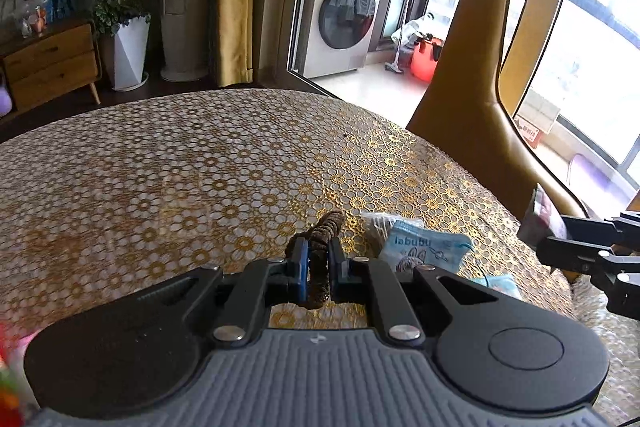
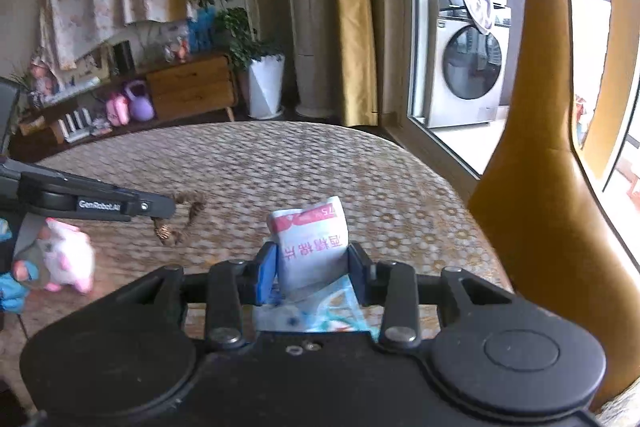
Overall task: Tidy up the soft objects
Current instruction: 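Carry the hair tie and sachet toward the red box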
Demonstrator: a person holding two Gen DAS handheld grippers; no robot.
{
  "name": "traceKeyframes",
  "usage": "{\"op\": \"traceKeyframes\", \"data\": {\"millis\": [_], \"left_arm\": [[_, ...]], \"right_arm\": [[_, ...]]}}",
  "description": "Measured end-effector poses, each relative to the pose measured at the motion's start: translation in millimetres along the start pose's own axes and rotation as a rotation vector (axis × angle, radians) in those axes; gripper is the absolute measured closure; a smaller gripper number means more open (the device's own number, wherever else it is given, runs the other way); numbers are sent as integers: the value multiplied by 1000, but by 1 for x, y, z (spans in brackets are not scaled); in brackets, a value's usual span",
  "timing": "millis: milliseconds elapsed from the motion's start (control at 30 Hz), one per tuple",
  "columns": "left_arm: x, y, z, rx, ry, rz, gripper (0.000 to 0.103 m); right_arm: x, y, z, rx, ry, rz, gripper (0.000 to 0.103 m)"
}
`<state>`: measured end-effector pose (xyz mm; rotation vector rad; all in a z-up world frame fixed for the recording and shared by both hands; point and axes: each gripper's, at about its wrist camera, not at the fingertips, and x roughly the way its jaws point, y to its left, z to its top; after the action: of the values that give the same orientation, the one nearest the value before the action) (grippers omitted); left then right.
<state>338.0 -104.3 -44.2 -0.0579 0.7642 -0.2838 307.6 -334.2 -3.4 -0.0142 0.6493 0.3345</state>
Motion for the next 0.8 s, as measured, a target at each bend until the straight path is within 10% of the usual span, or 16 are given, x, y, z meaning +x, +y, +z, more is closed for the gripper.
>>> {"op": "traceKeyframes", "data": {"millis": [800], "left_arm": [[-184, 106, -56, -102, -70, 65, 93]], "right_arm": [[-57, 184, 20, -150, -3, 234, 66]]}}
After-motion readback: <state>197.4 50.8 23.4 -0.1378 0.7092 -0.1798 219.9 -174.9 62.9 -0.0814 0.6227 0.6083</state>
